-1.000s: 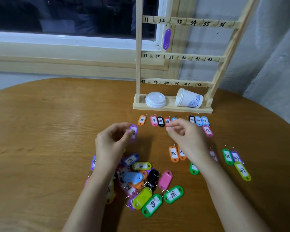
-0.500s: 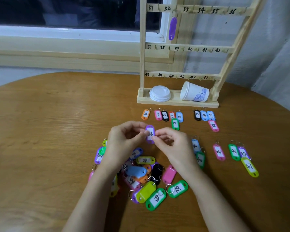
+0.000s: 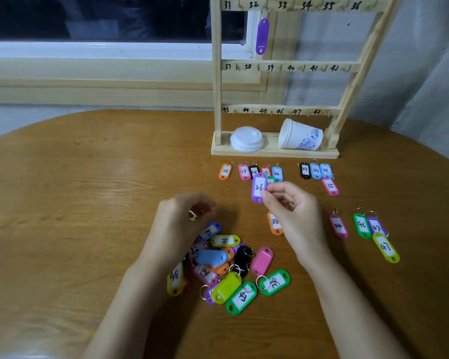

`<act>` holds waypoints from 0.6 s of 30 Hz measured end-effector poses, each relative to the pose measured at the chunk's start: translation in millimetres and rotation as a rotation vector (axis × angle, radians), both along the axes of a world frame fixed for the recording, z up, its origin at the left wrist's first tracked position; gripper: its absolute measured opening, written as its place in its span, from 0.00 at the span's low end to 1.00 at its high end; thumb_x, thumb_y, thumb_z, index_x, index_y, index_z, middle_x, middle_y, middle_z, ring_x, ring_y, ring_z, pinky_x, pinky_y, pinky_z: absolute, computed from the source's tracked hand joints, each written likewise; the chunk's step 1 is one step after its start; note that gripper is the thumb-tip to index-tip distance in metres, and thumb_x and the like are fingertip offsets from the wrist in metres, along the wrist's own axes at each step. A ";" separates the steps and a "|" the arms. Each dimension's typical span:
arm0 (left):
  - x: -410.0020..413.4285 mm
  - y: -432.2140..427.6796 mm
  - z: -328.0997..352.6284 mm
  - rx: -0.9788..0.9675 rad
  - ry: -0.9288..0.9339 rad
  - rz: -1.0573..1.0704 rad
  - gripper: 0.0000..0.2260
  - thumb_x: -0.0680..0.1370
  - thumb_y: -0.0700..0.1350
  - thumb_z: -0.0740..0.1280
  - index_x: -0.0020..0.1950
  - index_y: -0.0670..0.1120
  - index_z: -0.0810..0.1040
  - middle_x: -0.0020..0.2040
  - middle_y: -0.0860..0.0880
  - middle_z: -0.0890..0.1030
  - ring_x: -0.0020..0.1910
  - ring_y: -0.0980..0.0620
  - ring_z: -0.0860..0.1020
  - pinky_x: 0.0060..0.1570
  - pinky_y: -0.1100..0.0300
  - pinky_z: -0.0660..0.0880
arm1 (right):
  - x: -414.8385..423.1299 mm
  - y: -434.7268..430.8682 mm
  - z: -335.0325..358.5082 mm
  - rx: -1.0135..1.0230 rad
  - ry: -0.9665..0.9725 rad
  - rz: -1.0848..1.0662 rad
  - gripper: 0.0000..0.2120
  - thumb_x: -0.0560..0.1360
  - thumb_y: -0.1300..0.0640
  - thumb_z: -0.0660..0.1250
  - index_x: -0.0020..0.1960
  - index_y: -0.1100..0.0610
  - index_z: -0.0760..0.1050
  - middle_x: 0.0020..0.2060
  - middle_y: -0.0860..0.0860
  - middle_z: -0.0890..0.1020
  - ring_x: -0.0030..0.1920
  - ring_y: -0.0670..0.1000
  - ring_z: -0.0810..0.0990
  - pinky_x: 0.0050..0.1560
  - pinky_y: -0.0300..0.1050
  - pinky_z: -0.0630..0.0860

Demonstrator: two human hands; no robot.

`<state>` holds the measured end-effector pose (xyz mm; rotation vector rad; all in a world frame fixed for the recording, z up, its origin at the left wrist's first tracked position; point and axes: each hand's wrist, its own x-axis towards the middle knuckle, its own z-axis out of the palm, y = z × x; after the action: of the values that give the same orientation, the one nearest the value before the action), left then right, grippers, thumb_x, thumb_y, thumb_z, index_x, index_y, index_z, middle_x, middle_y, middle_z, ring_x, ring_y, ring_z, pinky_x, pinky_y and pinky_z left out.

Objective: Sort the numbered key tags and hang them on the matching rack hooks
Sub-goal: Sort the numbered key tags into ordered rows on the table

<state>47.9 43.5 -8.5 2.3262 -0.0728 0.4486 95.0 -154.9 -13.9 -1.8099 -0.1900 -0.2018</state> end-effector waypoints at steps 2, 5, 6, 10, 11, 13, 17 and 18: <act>-1.4 -0.4 -0.9 0.087 0.047 -0.021 0.08 0.70 0.41 0.74 0.46 0.50 0.82 0.42 0.57 0.81 0.42 0.60 0.79 0.45 0.64 0.76 | -0.2 0.4 -0.3 -0.011 -0.007 0.004 0.06 0.73 0.58 0.71 0.44 0.47 0.79 0.37 0.45 0.83 0.41 0.43 0.80 0.43 0.40 0.77; -1.4 -2.9 -1.0 0.188 0.104 -0.057 0.11 0.69 0.44 0.75 0.50 0.51 0.81 0.45 0.56 0.81 0.44 0.56 0.78 0.46 0.56 0.76 | 0.2 -0.6 -0.2 -0.012 -0.006 -0.010 0.05 0.73 0.58 0.70 0.45 0.48 0.79 0.38 0.44 0.83 0.41 0.43 0.80 0.43 0.37 0.76; -0.9 -4.0 -0.8 0.218 0.112 -0.072 0.12 0.69 0.44 0.75 0.51 0.51 0.81 0.46 0.56 0.81 0.45 0.55 0.78 0.47 0.56 0.76 | 0.5 -1.0 -0.2 -0.011 -0.004 -0.018 0.05 0.73 0.58 0.70 0.45 0.48 0.79 0.38 0.44 0.83 0.42 0.43 0.80 0.42 0.37 0.76; 1.7 -7.7 -1.5 0.247 0.099 -0.109 0.12 0.70 0.40 0.74 0.52 0.49 0.81 0.48 0.53 0.81 0.47 0.55 0.78 0.49 0.61 0.74 | 0.3 -2.5 -0.3 -0.012 0.000 -0.036 0.06 0.74 0.57 0.70 0.45 0.46 0.78 0.39 0.44 0.83 0.42 0.42 0.80 0.43 0.37 0.77; 3.3 -7.9 -3.0 0.242 0.078 -0.113 0.12 0.70 0.39 0.74 0.52 0.48 0.81 0.48 0.53 0.81 0.46 0.55 0.78 0.47 0.64 0.74 | 0.2 -2.7 -0.4 -0.015 -0.003 -0.040 0.06 0.74 0.58 0.70 0.45 0.46 0.78 0.39 0.44 0.82 0.42 0.42 0.80 0.43 0.37 0.78; 5.9 -8.5 -4.7 0.174 0.042 -0.099 0.13 0.69 0.36 0.74 0.51 0.48 0.82 0.45 0.53 0.81 0.43 0.56 0.79 0.45 0.70 0.73 | 0.9 -3.2 -0.5 -0.009 -0.018 -0.051 0.06 0.74 0.58 0.70 0.45 0.47 0.78 0.39 0.44 0.82 0.42 0.42 0.80 0.43 0.36 0.77; 13.3 -7.3 2.2 0.001 -0.015 -0.019 0.13 0.70 0.36 0.74 0.51 0.50 0.83 0.40 0.54 0.80 0.40 0.57 0.77 0.42 0.76 0.68 | 2.1 -4.5 0.7 0.014 -0.041 -0.073 0.08 0.74 0.59 0.70 0.44 0.46 0.78 0.38 0.44 0.82 0.41 0.41 0.80 0.43 0.36 0.76; 16.9 -6.2 5.0 -0.024 -0.032 -0.002 0.13 0.71 0.37 0.73 0.51 0.51 0.83 0.40 0.55 0.80 0.40 0.57 0.76 0.43 0.75 0.67 | 2.2 -4.6 0.8 0.014 -0.041 -0.075 0.09 0.74 0.60 0.70 0.44 0.45 0.77 0.38 0.44 0.82 0.41 0.41 0.80 0.42 0.36 0.76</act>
<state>64.8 37.3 -3.5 2.2952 -0.0847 0.4828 97.2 -159.5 -13.1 -1.8019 -0.1492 -0.2933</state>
